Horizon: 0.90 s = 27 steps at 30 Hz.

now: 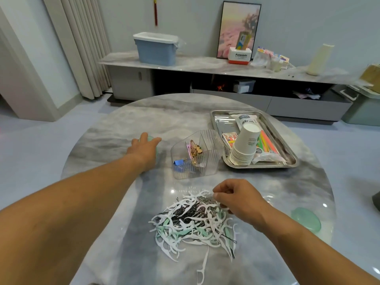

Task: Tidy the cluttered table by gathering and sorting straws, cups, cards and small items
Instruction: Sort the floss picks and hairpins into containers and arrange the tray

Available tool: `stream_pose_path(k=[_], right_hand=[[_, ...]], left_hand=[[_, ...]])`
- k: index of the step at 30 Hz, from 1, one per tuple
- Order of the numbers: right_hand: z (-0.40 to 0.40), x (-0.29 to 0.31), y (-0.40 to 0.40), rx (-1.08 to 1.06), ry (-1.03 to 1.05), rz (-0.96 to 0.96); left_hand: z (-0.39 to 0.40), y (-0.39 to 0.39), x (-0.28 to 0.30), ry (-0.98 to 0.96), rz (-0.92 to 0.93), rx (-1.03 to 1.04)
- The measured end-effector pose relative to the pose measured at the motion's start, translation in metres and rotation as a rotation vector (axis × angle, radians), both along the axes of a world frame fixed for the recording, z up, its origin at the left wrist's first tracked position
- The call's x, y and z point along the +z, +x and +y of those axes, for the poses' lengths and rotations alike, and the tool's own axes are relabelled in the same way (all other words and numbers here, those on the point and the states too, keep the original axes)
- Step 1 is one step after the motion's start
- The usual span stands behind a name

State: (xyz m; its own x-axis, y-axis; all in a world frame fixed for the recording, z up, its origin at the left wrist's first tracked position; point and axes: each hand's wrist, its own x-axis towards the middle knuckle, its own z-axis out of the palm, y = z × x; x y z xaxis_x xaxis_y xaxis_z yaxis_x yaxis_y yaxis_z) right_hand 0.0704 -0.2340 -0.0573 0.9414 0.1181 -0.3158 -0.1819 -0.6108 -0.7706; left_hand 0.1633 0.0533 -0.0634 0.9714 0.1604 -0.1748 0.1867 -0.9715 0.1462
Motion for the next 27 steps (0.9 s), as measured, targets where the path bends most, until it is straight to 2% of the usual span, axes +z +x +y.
stream_pose_path(k=[4, 8, 10, 12, 15, 17, 22, 27], right_hand=[[0.010, -0.001, -0.002, 0.048, -0.019, 0.004], [0.018, 0.004, -0.007, 0.112, -0.043, -0.032], [0.020, 0.008, -0.013, 0.140, -0.061, -0.056], [0.022, 0.014, -0.019, 0.165, -0.077, -0.075], [0.025, 0.019, -0.024, 0.224, -0.142, -0.101], [0.027, 0.022, -0.029, 0.268, -0.192, -0.109], [0.029, 0.027, -0.036, 0.353, -0.357, -0.148], [0.023, 0.022, -0.040, 0.408, -0.429, -0.089]], left_hand=[[-0.002, -0.015, 0.009, -0.036, -0.093, 0.024], [-0.006, -0.051, 0.033, -0.278, -0.200, 0.127], [-0.008, -0.075, 0.043, -0.533, -0.208, 0.241], [-0.009, -0.099, 0.052, -0.880, -0.162, 0.375], [-0.012, -0.129, 0.056, -1.435, 0.018, 0.550], [-0.010, -0.148, 0.051, -1.626, 0.091, 0.564], [-0.012, -0.172, 0.040, -1.585, 0.089, 0.470], [-0.007, -0.188, 0.018, -1.151, -0.025, 0.388]])
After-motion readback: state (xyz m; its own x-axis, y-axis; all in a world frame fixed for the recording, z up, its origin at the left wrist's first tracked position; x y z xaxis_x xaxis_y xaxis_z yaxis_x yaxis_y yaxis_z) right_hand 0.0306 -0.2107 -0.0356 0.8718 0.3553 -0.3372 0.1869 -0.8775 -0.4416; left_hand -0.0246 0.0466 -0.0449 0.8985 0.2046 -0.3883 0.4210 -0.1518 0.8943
